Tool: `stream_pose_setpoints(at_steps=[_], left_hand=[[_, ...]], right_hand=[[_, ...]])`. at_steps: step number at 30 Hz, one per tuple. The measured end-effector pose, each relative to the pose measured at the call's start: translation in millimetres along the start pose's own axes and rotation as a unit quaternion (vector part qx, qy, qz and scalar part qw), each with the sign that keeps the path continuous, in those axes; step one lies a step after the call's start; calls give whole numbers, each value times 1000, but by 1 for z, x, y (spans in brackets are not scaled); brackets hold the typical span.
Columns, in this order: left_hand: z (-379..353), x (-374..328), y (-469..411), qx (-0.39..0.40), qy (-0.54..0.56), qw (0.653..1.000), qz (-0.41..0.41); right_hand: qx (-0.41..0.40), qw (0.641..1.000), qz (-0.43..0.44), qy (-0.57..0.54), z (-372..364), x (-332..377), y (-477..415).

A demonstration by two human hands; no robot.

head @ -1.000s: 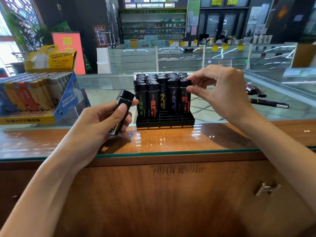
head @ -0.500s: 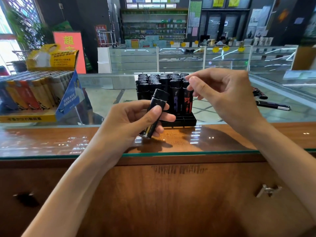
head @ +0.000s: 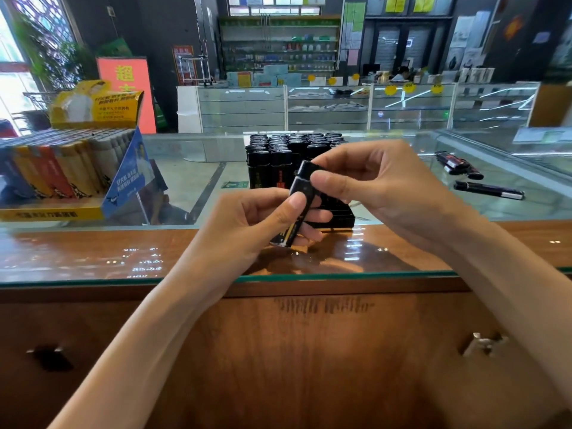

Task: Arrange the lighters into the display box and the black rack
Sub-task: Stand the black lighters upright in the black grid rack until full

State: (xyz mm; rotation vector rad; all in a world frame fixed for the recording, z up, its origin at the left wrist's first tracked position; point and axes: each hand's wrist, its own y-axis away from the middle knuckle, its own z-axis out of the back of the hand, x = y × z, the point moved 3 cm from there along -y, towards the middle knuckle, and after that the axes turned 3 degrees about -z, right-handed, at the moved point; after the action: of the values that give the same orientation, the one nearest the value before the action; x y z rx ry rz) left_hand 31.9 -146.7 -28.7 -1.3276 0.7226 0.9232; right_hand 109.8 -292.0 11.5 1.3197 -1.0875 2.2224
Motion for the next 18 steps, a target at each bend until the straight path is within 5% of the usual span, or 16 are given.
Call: stream_pose_setpoints(at_steps=[4,9,13,18], left_hand=[[11,-5,11,-24,-156,986,-60],[11,-8,19,87,-415,894,-147],[5,-3,19,164,-475,852,-145],[6,-2,22,157,-480,850,-152]], right_hand=[[-59,998,12,20,33,10,-4],[-141,984,27,109,57,15,-13],[-142,970,43,195,44,13,-20],[-137,941,90,296,18,13,-31]])
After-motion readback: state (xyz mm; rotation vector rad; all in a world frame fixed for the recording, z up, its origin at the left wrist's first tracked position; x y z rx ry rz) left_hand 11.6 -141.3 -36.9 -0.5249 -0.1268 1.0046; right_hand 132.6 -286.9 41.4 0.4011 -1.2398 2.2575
